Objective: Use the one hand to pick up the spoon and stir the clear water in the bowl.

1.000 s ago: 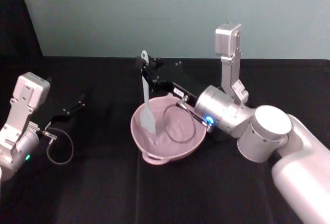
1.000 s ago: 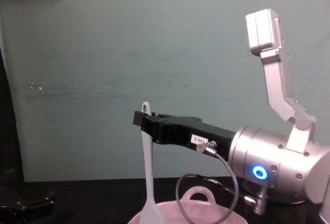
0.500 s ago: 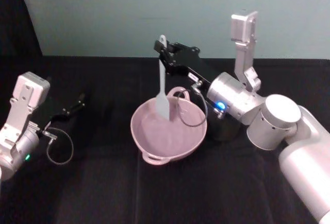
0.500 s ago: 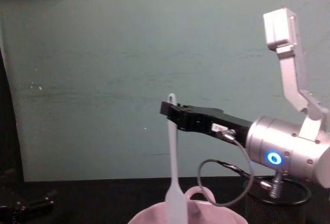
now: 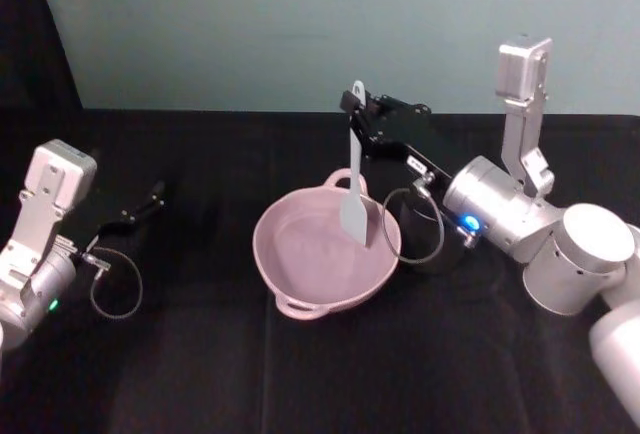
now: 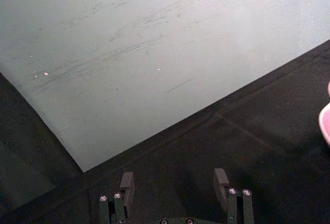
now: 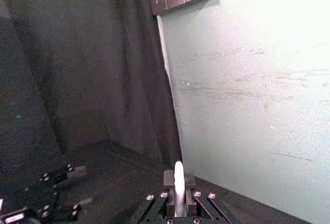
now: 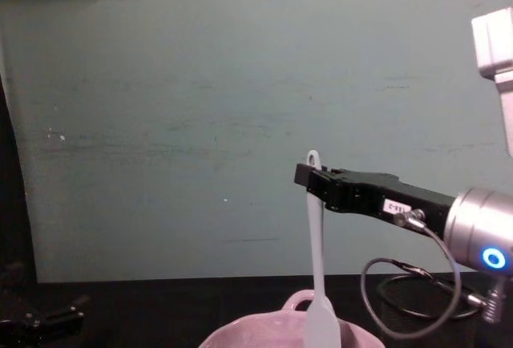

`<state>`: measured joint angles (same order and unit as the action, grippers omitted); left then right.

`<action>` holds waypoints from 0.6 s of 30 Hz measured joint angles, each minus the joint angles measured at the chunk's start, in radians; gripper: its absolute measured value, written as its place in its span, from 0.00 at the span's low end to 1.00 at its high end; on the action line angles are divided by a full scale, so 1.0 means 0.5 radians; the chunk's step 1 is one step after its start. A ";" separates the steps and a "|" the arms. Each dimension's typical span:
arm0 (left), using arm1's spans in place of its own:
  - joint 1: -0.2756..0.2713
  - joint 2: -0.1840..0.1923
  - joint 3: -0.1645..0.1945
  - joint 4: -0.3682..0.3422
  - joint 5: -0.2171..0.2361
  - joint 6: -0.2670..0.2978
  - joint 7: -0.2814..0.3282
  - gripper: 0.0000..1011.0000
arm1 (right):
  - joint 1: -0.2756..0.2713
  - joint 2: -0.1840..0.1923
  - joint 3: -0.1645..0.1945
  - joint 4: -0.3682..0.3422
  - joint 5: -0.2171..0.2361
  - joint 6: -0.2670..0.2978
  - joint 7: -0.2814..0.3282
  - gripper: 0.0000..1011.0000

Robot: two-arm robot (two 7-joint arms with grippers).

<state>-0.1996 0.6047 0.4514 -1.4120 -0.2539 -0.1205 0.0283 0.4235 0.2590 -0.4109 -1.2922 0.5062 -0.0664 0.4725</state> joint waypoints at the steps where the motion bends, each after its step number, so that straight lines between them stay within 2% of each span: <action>1: 0.000 0.000 0.000 0.000 0.000 0.000 0.000 1.00 | -0.014 0.007 0.000 -0.019 0.000 0.003 -0.001 0.12; 5: 0.000 0.000 0.000 0.000 0.000 0.000 0.000 1.00 | -0.070 0.027 -0.002 -0.096 -0.002 0.011 -0.006 0.12; 9: 0.000 0.000 0.000 0.000 0.000 0.000 0.000 1.00 | -0.104 0.021 -0.036 -0.146 -0.013 0.013 -0.003 0.12; 18: 0.000 0.000 0.000 0.000 0.000 0.000 0.000 1.00 | -0.064 -0.060 -0.125 -0.100 -0.031 0.009 0.035 0.12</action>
<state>-0.1996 0.6047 0.4513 -1.4120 -0.2539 -0.1205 0.0283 0.3915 0.2288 -0.4735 -1.3422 0.4905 -0.0621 0.4900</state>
